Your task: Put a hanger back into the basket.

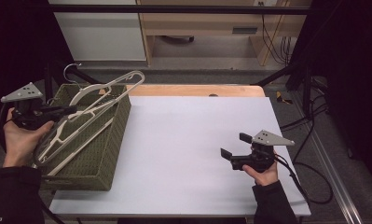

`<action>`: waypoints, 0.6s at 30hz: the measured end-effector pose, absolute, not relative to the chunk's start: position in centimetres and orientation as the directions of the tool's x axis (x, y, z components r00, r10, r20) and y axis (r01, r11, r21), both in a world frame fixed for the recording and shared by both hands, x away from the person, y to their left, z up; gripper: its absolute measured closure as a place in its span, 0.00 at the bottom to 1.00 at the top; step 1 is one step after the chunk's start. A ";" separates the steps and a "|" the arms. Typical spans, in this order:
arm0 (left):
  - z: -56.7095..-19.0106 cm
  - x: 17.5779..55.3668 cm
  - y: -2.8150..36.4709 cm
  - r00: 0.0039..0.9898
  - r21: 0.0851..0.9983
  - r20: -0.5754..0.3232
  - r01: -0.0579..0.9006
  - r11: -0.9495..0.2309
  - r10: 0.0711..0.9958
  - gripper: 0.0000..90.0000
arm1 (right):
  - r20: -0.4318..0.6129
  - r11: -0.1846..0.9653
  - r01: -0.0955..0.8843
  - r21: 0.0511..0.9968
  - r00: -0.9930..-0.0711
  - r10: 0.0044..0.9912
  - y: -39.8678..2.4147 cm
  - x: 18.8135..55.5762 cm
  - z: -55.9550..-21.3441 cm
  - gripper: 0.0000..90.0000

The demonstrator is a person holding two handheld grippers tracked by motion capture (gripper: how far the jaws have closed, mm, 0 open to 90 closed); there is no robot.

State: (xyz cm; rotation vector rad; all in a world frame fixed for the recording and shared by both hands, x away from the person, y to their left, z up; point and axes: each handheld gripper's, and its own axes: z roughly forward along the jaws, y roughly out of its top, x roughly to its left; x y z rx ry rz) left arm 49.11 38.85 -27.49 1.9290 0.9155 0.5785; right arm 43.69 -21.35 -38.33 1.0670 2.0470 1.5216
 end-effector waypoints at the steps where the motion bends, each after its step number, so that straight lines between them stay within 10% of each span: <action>1: -27.7 49.2 39.2 0.612 0.870 0.033 0.372 -0.324 0.790 0.97 | 0.138 0.129 0.349 0.928 -0.645 0.752 -21.4 43.7 -38.3 0.06; 18: -30.3 49.5 43.7 0.546 0.859 0.014 0.423 -0.290 0.838 0.97 | 0.128 0.140 0.345 0.928 -0.648 0.751 -21.4 43.7 -38.4 0.07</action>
